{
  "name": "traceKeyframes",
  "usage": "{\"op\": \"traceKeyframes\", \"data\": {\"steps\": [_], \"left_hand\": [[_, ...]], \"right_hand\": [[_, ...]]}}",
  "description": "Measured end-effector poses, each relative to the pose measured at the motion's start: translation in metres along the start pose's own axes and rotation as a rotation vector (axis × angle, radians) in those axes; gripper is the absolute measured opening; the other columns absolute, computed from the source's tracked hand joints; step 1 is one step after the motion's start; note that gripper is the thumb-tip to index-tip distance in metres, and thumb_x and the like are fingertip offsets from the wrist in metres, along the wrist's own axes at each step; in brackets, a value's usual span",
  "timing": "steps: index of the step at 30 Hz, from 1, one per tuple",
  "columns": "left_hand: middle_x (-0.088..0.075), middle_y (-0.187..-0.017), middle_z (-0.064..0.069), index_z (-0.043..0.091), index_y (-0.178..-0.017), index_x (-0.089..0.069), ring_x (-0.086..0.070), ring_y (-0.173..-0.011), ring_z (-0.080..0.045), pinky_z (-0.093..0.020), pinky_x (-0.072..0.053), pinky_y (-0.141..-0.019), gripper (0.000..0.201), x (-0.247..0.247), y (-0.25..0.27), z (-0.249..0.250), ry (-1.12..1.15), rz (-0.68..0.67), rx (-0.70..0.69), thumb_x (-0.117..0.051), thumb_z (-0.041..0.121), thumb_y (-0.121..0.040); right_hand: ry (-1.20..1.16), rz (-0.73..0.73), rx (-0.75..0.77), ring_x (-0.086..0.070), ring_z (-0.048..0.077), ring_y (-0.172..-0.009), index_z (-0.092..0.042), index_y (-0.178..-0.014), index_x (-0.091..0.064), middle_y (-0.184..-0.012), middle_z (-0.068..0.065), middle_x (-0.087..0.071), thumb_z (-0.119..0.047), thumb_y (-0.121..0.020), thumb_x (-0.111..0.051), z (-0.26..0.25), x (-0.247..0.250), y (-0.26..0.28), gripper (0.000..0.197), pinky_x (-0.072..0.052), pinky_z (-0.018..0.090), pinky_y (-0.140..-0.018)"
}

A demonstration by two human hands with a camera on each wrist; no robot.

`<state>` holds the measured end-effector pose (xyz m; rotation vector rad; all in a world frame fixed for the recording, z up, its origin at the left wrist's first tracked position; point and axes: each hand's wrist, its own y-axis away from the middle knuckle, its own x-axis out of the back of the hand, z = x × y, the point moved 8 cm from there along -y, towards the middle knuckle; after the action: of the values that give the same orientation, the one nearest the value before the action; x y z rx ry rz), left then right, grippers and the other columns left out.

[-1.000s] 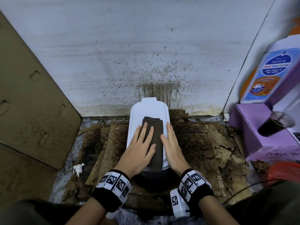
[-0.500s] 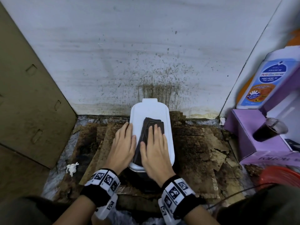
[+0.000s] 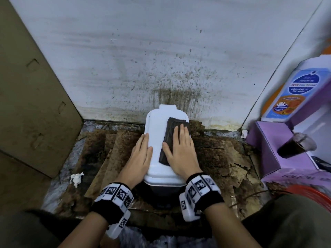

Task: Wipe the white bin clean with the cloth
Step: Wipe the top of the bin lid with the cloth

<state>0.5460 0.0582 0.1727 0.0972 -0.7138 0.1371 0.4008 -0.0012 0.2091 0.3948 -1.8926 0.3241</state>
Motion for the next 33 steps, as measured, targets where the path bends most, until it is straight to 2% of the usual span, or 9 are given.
{"op": "traceKeyframes", "data": {"steps": [3,6,10,15,19,24,29,31,33], "left_hand": [[0.000,-0.170,0.016,0.029,-0.164,-0.005,0.000,-0.156,-0.002,-0.022,-0.006,-0.121,0.060,0.000,0.001,0.001,0.034,-0.015,0.009,-0.022,0.046,-0.110],[0.001,-0.170,0.017,0.030,-0.164,-0.004,0.000,-0.156,-0.003,-0.027,-0.007,-0.125,0.060,-0.001,0.001,0.002,0.048,-0.017,0.017,-0.021,0.047,-0.109],[0.001,-0.170,0.015,0.029,-0.164,-0.004,0.000,-0.156,-0.005,-0.024,-0.006,-0.121,0.058,-0.001,0.002,0.005,0.036,0.007,0.021,-0.022,0.043,-0.111],[0.001,-0.171,0.013,0.029,-0.164,-0.005,0.000,-0.157,-0.008,-0.024,-0.004,-0.121,0.057,-0.002,0.000,0.003,0.031,0.006,0.013,-0.023,0.040,-0.111],[0.000,-0.171,0.012,0.027,-0.164,-0.006,0.000,-0.156,-0.008,-0.022,-0.002,-0.119,0.056,-0.003,0.000,0.004,0.038,0.012,0.014,-0.024,0.037,-0.112],[-0.001,-0.170,0.011,0.026,-0.163,-0.007,0.002,-0.157,-0.008,-0.020,0.002,-0.117,0.056,-0.003,-0.003,0.001,0.055,0.000,0.000,-0.024,0.038,-0.111],[0.001,-0.170,0.012,0.026,-0.164,-0.006,0.004,-0.157,-0.008,-0.023,0.001,-0.117,0.059,0.000,-0.005,-0.004,0.045,-0.065,-0.013,-0.024,0.042,-0.111],[0.000,-0.170,0.011,0.025,-0.164,-0.006,0.004,-0.156,-0.007,-0.023,0.000,-0.118,0.059,0.001,-0.005,-0.003,0.050,-0.071,-0.020,-0.025,0.041,-0.111],[0.000,-0.170,0.010,0.024,-0.164,-0.006,0.004,-0.156,-0.007,-0.023,0.000,-0.119,0.059,0.001,-0.005,-0.001,0.050,-0.075,-0.029,-0.025,0.040,-0.111]], "right_hand": [[-0.172,-0.126,0.009,0.017,0.022,-0.155,-0.010,-0.160,0.007,-0.168,0.009,0.018,-0.052,-0.106,-0.031,0.019,0.002,-0.023,0.079,0.002,0.037,-0.127],[-0.377,-0.184,0.002,0.018,0.015,-0.154,-0.015,-0.160,0.011,-0.166,0.000,0.025,-0.046,-0.107,-0.035,0.029,0.003,-0.026,0.076,0.000,0.035,-0.127],[-0.507,-0.130,-0.046,0.007,0.011,-0.155,-0.024,-0.161,0.008,-0.167,-0.010,0.020,-0.042,-0.108,-0.035,0.032,0.003,-0.014,0.071,-0.006,0.031,-0.123],[-0.536,-0.046,-0.040,0.004,0.008,-0.155,-0.026,-0.161,0.004,-0.168,-0.013,0.014,-0.041,-0.108,-0.035,0.032,-0.003,0.017,0.068,-0.006,0.027,-0.122],[-0.506,0.072,-0.036,0.000,0.007,-0.155,-0.025,-0.162,-0.001,-0.169,-0.010,0.008,-0.036,-0.108,-0.036,0.028,-0.007,0.047,0.065,-0.008,0.030,-0.126],[-0.418,0.211,0.038,0.007,0.010,-0.156,-0.021,-0.162,0.000,-0.169,-0.004,0.011,-0.047,-0.105,-0.032,0.014,-0.009,0.082,0.070,-0.002,0.027,-0.125],[-0.306,0.039,0.197,0.021,0.012,-0.154,-0.025,-0.160,0.009,-0.166,-0.003,0.026,-0.064,-0.096,-0.043,0.020,-0.006,0.083,0.091,0.005,0.029,-0.123],[-0.208,-0.017,0.274,0.020,0.013,-0.154,-0.029,-0.161,0.006,-0.166,-0.003,0.024,-0.068,-0.093,-0.048,0.028,-0.001,0.080,0.095,0.006,0.028,-0.122],[-0.081,-0.031,0.339,0.016,0.016,-0.155,-0.031,-0.161,0.005,-0.168,0.000,0.020,-0.072,-0.093,-0.046,0.033,0.004,0.076,0.094,0.005,0.033,-0.124]]}}
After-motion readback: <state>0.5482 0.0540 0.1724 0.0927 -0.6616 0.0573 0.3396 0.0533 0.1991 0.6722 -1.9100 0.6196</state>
